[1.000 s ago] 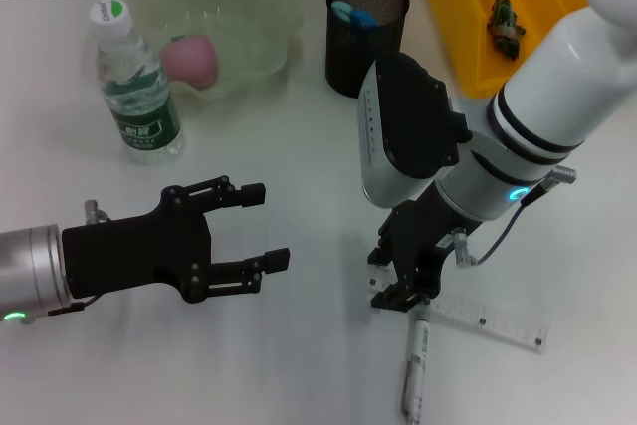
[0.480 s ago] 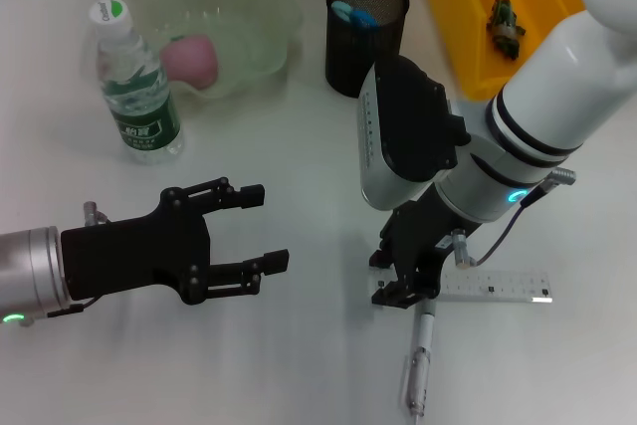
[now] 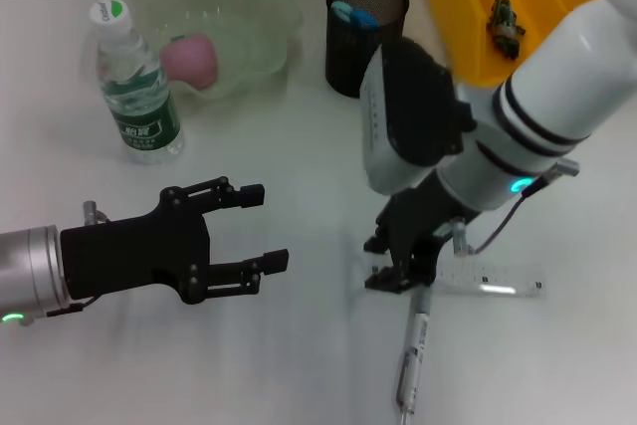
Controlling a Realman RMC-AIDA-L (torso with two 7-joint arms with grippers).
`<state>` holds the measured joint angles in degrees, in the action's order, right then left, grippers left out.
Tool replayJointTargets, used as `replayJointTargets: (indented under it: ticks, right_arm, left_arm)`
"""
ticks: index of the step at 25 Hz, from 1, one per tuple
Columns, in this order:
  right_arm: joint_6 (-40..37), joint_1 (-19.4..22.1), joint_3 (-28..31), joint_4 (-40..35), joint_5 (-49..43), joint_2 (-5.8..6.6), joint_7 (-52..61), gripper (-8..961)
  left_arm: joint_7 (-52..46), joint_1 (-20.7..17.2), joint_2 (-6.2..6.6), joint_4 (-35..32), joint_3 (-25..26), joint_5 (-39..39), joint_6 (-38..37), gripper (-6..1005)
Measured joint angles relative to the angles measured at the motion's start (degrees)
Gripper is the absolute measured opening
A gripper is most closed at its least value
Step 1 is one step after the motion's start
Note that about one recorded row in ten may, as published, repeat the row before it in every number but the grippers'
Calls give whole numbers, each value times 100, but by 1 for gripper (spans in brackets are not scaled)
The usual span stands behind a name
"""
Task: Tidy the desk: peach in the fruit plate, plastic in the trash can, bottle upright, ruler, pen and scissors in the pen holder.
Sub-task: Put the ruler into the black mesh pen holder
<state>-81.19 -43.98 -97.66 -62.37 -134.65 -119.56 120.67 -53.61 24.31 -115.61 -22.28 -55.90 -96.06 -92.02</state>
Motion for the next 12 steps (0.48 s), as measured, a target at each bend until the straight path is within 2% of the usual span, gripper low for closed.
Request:
replayJointTargets:
  ticks: [3, 6, 12]
  right_arm:
    - [-200, 59, 474, -285, 5, 15, 110, 389]
    - [-461, 80, 1255, -555, 62, 17, 237, 390]
    - [-508, 254, 2701, -830, 526, 25, 349, 390]
  left_arm:
    - [0, 1, 2, 0, 0, 0, -2, 802]
    - [0, 3, 3, -2, 0, 0, -8, 802]
    - [0, 6, -18, -59, 0, 0, -12, 802]
